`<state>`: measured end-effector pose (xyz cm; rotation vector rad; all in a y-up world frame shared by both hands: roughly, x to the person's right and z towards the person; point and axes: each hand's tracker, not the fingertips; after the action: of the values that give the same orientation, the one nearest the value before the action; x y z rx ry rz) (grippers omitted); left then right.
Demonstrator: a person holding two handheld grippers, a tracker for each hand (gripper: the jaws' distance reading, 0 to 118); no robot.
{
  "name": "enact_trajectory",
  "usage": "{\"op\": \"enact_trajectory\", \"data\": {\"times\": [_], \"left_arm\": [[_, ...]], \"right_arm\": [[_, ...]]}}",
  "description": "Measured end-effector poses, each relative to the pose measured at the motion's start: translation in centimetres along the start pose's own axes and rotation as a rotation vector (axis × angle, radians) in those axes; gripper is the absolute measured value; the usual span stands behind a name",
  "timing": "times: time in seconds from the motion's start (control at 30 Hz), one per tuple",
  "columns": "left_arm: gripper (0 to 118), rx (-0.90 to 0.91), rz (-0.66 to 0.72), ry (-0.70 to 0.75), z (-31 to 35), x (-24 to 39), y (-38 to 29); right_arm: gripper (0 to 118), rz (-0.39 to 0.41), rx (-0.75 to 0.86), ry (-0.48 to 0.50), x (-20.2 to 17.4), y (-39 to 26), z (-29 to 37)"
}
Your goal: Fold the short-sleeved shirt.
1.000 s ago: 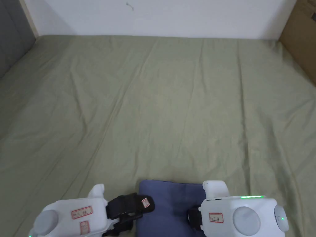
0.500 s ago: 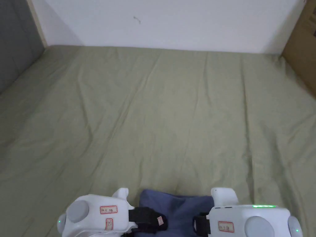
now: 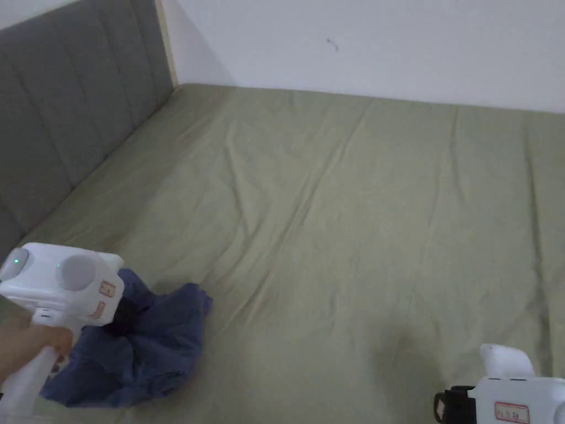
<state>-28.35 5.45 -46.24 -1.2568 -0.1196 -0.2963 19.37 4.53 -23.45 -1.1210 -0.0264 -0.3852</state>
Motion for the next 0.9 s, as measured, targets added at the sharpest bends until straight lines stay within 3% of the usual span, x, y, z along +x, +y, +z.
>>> {"op": "enact_trajectory", "data": {"times": [0.17, 0.2, 0.3, 0.33, 0.4, 0.5, 0.73, 0.77, 0.8, 0.83, 0.9], "left_arm": [[28, -0.029, -0.158, 0.387, -3.7, -2.5, 0.8], [33, -0.018, -0.196, 0.444, -4.3, -2.6, 0.7], [83, 0.002, -0.213, 0.518, -5.2, -2.7, 0.5], [92, 0.025, -0.185, 0.531, -4.8, -2.8, 0.2], [102, 0.06, -0.105, 0.484, -3.6, -3.3, 0.0], [102, 0.045, 0.043, 0.336, -2.0, -4.5, 0.1], [101, 0.17, 0.091, 0.199, 4.7, -1.3, -1.0], [98, 0.208, 0.107, 0.152, 6.0, -0.2, -1.2], [86, 0.238, 0.119, 0.098, 7.4, 0.7, -1.6], [67, 0.28, 0.13, 0.014, 9.0, 1.9, -2.3], [9, 0.326, 0.159, -0.144, 10.9, 4.2, -3.3]], "right_arm": [[1, 0.026, -0.044, 0.0, -1.3, -0.1, -1.2], [1, 0.031, -0.05, 0.0, -1.4, -0.1, -1.4], [1, 0.044, -0.061, 0.002, -1.7, -0.1, -1.7], [1, 0.045, -0.065, 0.004, -1.7, -0.1, -1.8], [1, 0.045, -0.067, 0.004, -1.6, -0.1, -1.8], [1, 0.043, -0.066, 0.001, -1.4, 0.1, -1.8], [1, 0.033, -0.022, 0.034, -0.9, 0.2, -0.4], [1, 0.034, -0.015, 0.039, -0.8, 0.0, -0.1], [1, 0.031, -0.006, 0.043, -0.8, -0.1, 0.1], [1, 0.025, 0.002, 0.05, -0.6, -0.2, 0.4], [1, 0.009, 0.016, 0.063, -0.2, -0.5, 0.8]]}}
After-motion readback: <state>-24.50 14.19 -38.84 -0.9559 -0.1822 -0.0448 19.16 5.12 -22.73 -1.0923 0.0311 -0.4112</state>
